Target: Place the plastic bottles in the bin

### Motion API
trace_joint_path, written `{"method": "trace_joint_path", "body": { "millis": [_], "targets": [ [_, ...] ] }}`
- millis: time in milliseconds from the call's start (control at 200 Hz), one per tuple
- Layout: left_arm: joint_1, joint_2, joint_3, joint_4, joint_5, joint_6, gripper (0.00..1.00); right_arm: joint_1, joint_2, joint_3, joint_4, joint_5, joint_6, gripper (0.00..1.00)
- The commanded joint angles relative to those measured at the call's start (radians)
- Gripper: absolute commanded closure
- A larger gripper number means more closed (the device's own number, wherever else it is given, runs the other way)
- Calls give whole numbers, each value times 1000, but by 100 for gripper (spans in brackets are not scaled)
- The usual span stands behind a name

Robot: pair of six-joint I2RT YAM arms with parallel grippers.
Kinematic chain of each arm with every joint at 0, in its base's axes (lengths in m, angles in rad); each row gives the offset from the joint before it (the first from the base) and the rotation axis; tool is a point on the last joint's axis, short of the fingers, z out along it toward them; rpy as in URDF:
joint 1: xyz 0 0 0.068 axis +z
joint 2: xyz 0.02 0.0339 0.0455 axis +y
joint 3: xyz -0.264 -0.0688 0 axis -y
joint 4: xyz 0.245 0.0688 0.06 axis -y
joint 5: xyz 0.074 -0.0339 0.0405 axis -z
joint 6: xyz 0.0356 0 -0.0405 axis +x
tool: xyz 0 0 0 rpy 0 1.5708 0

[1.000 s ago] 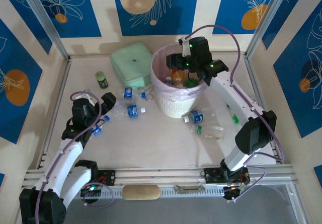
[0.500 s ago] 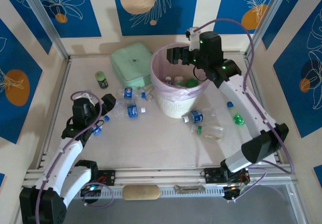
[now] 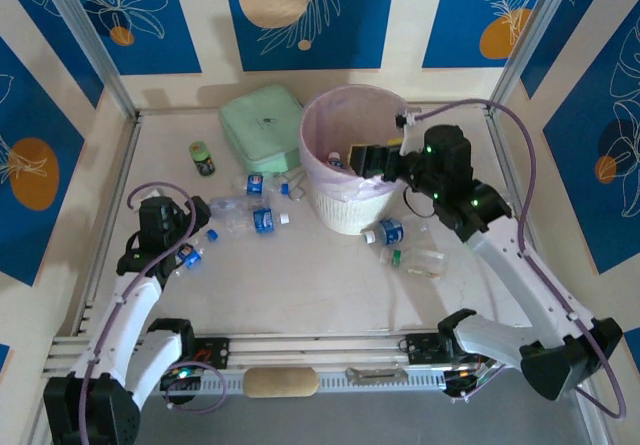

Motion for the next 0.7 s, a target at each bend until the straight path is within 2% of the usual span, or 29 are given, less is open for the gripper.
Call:
{"method": "trace_joint_path", "body": {
  "millis": [0,230,695],
  "targets": [
    [31,30,-23,36,-41,-22,0,3,-95,-73,46,79,49,1],
    [48,117,-42,100,-56,-1,0,-10,-208,-168,38,140,79,1],
    [51,268,-18,97,104,13,0,-16,-245,-190,51,160,97,1]
  ]
}}
